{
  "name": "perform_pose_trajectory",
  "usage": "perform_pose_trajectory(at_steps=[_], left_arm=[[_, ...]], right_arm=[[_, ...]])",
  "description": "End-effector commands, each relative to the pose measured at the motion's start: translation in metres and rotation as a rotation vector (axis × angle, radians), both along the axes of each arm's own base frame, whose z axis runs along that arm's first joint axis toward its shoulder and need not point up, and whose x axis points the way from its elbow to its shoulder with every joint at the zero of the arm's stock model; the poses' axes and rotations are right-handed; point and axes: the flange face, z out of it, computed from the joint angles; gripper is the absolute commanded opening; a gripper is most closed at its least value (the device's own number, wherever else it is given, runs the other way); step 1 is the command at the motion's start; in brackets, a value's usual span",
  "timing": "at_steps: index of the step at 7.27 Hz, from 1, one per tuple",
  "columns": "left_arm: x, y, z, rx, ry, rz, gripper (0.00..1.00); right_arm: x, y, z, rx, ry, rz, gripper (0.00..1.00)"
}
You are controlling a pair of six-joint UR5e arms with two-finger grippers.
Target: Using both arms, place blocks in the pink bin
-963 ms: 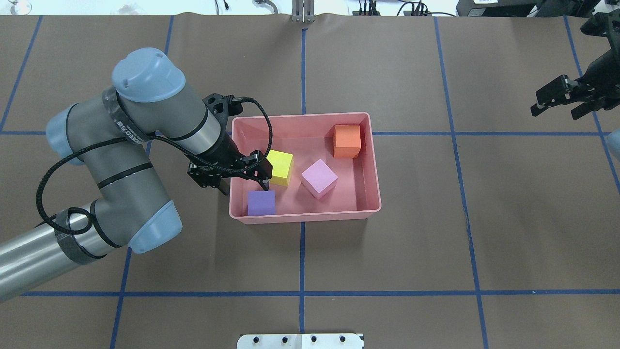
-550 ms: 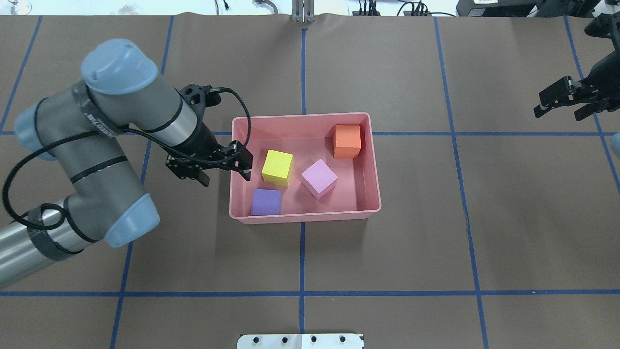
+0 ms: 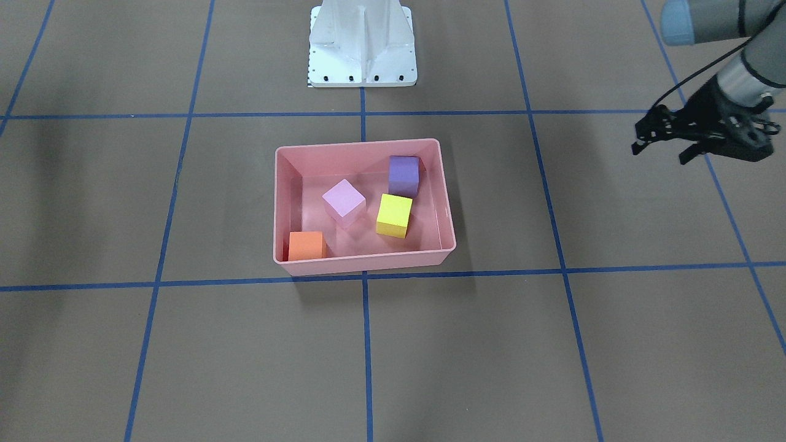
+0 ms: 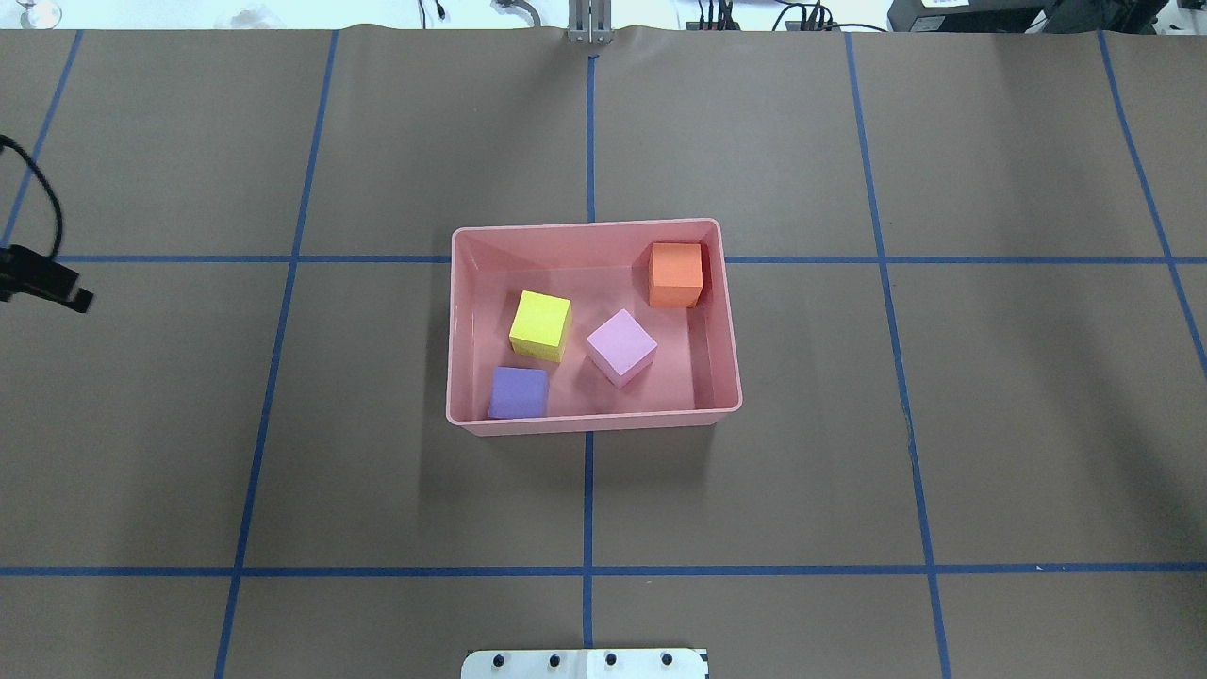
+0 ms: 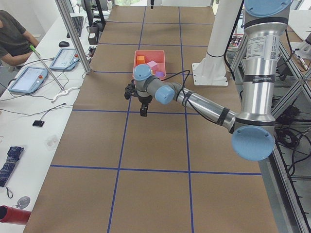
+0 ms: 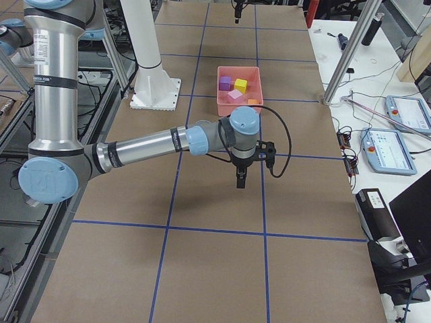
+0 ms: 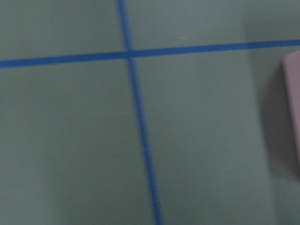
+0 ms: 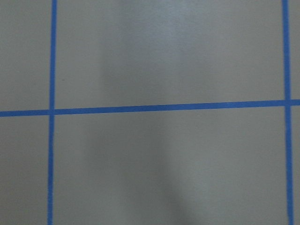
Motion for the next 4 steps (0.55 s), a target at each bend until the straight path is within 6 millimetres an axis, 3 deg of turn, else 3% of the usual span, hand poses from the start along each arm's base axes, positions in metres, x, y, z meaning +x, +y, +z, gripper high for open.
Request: perform_pose_trajectory(at_steps=[1,2,4], left_arm=[[-0.121,-0.003,0.110,0.078,-0.082,0.011,0.99],[-0.133,-0.005,0.121,0.076,-0.091,0.009,0.99],[-0.136,0.003,0.141,0.027,-0.090,-0.002,0.99]], right_arm=[[0.022,0.020,0.047,-0.029,-0.014,-0.034,1.00],[0.025,0.017,0.055,-0.035,-0.016,-0.030,1.00],[0.025,0.014,0.053,-0.032,-0.018,-0.031,1.00]])
